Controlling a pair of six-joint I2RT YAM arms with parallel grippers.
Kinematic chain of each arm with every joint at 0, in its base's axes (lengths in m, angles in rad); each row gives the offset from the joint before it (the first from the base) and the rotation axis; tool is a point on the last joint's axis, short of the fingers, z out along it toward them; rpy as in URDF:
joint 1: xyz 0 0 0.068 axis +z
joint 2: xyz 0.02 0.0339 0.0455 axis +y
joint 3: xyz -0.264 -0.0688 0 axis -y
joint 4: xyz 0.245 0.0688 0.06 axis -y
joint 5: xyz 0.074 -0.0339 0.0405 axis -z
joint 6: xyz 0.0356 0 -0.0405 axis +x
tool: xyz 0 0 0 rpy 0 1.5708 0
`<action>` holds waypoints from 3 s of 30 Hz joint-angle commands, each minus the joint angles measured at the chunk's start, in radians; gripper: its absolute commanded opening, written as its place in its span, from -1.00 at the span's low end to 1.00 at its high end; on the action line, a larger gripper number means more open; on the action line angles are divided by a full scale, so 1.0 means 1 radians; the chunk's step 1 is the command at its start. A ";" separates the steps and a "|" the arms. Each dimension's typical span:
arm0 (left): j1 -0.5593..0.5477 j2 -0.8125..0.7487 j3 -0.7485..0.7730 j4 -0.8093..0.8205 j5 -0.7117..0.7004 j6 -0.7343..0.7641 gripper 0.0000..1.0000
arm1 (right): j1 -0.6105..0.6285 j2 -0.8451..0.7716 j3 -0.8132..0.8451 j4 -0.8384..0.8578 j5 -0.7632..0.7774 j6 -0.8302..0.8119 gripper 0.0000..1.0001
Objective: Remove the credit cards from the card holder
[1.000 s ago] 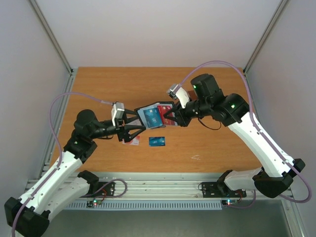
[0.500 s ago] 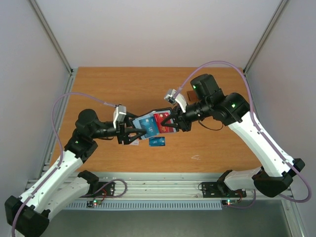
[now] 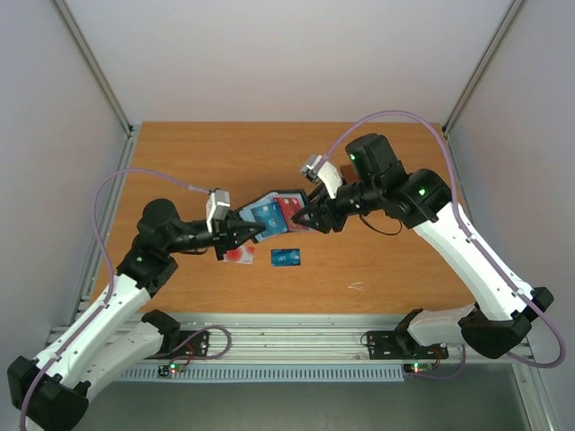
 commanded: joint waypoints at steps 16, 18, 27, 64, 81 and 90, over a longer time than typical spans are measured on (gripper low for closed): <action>0.000 -0.031 -0.010 0.088 -0.269 -0.099 -0.99 | -0.014 -0.063 -0.156 0.424 -0.318 0.233 -0.26; 0.000 -0.027 -0.008 0.131 -0.188 -0.107 -0.99 | -0.014 -0.037 -0.164 0.458 -0.302 0.256 -0.28; 0.000 -0.032 0.003 0.176 -0.038 -0.107 -1.00 | -0.018 0.004 -0.140 0.429 -0.209 0.238 -0.34; 0.000 -0.021 0.004 0.177 -0.012 -0.097 -1.00 | -0.010 0.039 -0.123 0.374 -0.369 0.164 -0.73; 0.000 -0.023 -0.004 0.190 0.011 -0.096 -1.00 | -0.032 -0.005 -0.116 0.317 -0.366 0.122 -0.70; 0.000 -0.024 -0.002 0.184 0.010 -0.092 -0.99 | -0.062 -0.016 -0.117 0.318 -0.369 0.122 -0.87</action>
